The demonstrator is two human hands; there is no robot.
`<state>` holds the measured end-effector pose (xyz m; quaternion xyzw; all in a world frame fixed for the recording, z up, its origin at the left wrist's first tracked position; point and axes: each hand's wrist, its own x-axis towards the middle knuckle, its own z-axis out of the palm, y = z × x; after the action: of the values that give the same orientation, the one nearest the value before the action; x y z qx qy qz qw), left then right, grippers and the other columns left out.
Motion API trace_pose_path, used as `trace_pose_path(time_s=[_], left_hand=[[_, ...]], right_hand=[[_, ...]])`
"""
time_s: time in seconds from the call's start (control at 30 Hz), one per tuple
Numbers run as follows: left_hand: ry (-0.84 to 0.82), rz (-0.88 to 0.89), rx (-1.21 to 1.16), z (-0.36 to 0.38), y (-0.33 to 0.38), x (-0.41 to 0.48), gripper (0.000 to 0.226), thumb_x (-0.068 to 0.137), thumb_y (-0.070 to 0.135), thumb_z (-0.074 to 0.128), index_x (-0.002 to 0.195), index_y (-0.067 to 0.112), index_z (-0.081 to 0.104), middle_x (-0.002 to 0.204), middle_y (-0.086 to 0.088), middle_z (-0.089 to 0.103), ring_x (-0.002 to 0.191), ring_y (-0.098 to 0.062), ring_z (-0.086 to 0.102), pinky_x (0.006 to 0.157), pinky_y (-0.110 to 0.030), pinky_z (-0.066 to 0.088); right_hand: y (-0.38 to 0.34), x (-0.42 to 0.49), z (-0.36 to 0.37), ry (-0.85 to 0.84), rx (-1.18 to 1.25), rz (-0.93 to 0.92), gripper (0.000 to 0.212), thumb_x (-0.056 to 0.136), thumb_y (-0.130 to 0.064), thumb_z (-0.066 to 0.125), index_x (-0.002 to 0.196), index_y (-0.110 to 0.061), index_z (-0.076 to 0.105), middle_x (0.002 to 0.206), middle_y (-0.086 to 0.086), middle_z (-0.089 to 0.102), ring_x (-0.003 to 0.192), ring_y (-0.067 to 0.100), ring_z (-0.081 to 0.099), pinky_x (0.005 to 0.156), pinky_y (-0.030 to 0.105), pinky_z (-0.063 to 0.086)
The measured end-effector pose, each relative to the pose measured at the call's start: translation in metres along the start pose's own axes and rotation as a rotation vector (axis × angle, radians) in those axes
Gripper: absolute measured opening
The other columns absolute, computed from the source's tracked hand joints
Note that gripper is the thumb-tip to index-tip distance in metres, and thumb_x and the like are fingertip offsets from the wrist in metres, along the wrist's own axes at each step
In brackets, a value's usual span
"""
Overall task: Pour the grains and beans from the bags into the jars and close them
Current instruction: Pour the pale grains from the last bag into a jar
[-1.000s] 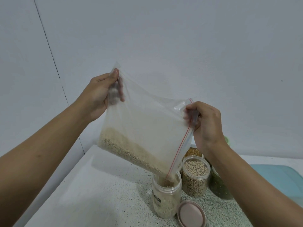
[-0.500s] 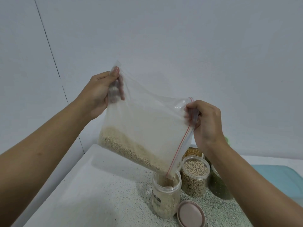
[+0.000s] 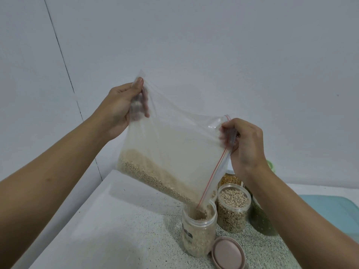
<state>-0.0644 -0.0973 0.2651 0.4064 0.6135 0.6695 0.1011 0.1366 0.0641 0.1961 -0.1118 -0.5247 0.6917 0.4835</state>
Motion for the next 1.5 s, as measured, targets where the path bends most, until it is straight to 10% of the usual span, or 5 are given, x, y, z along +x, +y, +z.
trace_pose_path(time_s=[1.5], left_hand=[[0.001, -0.018, 0.012, 0.0044, -0.0012, 0.0015, 0.039, 0.104, 0.042, 0.052, 0.078, 0.015, 0.064, 0.069, -0.007, 0.063, 0.061, -0.023, 0.061, 0.084, -0.046, 0.039]], right_hand=[[0.002, 0.0043, -0.0041, 0.026, 0.002, -0.028, 0.033, 0.089, 0.005, 0.054, 0.06, -0.007, 0.061, 0.053, -0.001, 0.058, 0.051, 0.014, 0.052, 0.052, 0.023, 0.04]])
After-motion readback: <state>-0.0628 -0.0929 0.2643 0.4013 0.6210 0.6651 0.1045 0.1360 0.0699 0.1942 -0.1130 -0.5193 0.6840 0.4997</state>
